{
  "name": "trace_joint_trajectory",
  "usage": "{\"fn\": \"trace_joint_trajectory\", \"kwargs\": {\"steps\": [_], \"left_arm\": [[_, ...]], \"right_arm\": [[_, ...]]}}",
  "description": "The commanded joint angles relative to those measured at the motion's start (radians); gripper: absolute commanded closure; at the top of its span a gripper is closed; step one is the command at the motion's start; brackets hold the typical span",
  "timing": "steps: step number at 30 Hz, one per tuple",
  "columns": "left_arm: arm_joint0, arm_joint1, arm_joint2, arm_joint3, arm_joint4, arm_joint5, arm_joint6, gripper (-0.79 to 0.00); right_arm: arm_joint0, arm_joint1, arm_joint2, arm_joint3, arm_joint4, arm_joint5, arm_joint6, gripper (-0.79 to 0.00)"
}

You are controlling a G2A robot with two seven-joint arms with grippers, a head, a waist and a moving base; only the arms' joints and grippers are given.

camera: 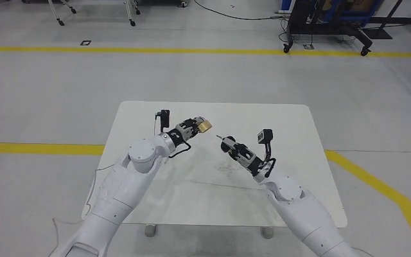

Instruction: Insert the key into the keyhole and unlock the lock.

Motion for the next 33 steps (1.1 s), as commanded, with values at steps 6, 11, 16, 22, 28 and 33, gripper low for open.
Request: {"fn": "trace_joint_trajectory", "kwargs": {"steps": [6,11,16,22,28,33], "left_arm": [[-0.032,-0.017,0.035,0.052,0.003,-0.017,-0.023,0.000],[-0.042,-0.022,0.043,0.066,0.020,-0.031,-0.046,0.000],[-0.041,-0.024,0.038,0.068,0.027,-0.036,-0.054,0.000],[-0.040,-0.026,0.033,0.066,0.039,-0.037,-0.076,0.000],[-0.037,-0.027,0.026,0.063,0.054,-0.038,-0.079,0.000],[-0.031,-0.028,0.017,0.056,0.064,-0.045,-0.059,0.000]], "right_arm": [[-0.052,-0.006,-0.013,-0.100,-0.125,0.102,-0.148,0.000],[-0.055,-0.012,-0.016,-0.114,-0.142,0.134,-0.179,0.000],[-0.043,-0.021,-0.024,-0.110,-0.139,0.158,-0.191,0.000],[-0.020,-0.032,-0.036,-0.082,-0.156,0.192,-0.226,0.000],[-0.016,-0.040,-0.032,-0.074,-0.146,0.183,-0.236,0.000],[-0.024,-0.044,-0.020,-0.072,-0.129,0.178,-0.241,0.000]]}}
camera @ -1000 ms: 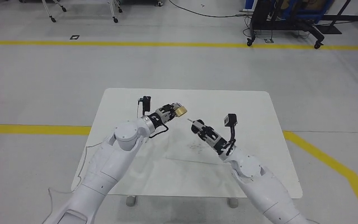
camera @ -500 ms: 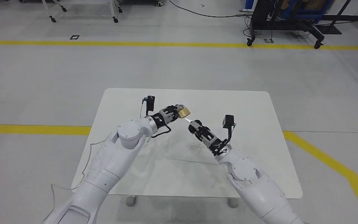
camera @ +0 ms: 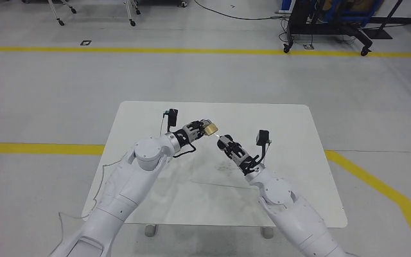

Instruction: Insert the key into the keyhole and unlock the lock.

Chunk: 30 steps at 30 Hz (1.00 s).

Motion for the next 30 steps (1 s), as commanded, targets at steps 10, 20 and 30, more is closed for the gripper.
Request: {"fn": "trace_joint_trajectory", "kwargs": {"steps": [10,20,30], "left_arm": [[0.009,-0.003,-0.006,-0.011,0.022,0.008,-0.008,0.000],[0.012,-0.007,-0.011,-0.011,0.033,0.012,-0.008,0.000],[0.015,-0.011,-0.015,-0.013,0.040,0.012,-0.021,0.000]], "right_arm": [[-0.008,-0.013,-0.004,-0.001,0.011,0.009,-0.004,0.000],[-0.031,-0.019,0.008,-0.018,0.003,-0.004,-0.008,0.000],[-0.021,-0.030,0.006,-0.007,-0.004,0.019,-0.024,0.000]]}}
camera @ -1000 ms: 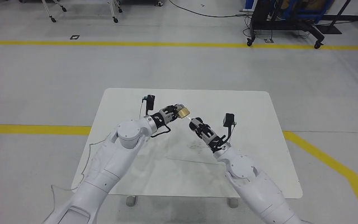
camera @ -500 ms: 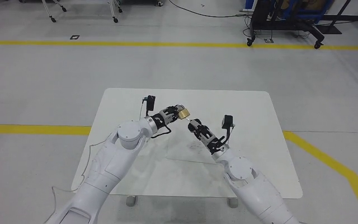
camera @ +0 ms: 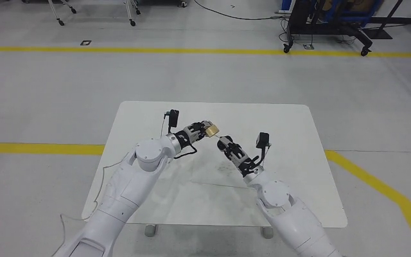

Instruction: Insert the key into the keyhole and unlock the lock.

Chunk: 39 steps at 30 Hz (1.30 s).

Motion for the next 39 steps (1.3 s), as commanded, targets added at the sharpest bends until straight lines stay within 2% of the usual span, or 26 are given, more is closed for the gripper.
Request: {"fn": "trace_joint_trajectory", "kwargs": {"steps": [1,33,39], "left_arm": [[0.001,-0.001,-0.002,0.001,-0.001,0.001,-0.002,0.000],[0.009,-0.016,-0.020,0.007,-0.015,0.006,0.009,0.000],[0.014,-0.019,-0.029,0.004,-0.024,0.004,0.031,0.000]], "right_arm": [[0.002,-0.002,-0.003,0.002,-0.003,0.001,-0.001,0.000],[-0.008,-0.034,-0.044,-0.007,-0.054,-0.008,0.016,0.000],[-0.021,-0.036,-0.021,-0.013,-0.049,-0.035,-0.017,0.000]]}}
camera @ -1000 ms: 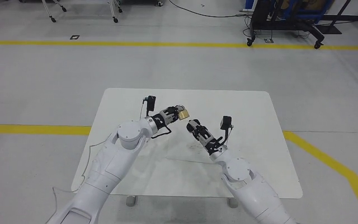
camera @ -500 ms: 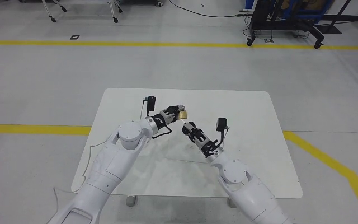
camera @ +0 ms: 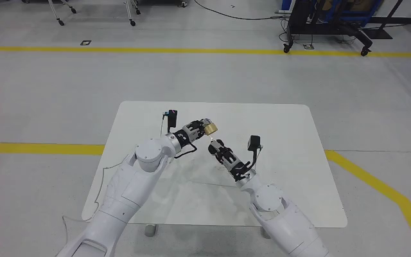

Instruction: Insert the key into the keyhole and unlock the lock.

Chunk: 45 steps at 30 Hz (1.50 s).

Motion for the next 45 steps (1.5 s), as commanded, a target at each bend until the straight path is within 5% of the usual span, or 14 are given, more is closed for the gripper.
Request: {"fn": "trace_joint_trajectory", "kwargs": {"steps": [1,26,45], "left_arm": [[0.002,-0.001,-0.002,-0.002,0.001,-0.003,0.006,0.000],[0.005,-0.007,-0.016,-0.001,0.025,-0.011,-0.004,0.000],[0.007,-0.006,-0.023,-0.007,0.074,-0.015,-0.026,0.000]], "right_arm": [[-0.005,-0.001,0.009,-0.002,0.002,-0.007,-0.014,0.000],[0.009,-0.023,0.017,0.017,-0.010,0.004,-0.035,0.000],[-0.011,-0.014,0.057,0.002,-0.050,0.007,0.085,0.000]]}}
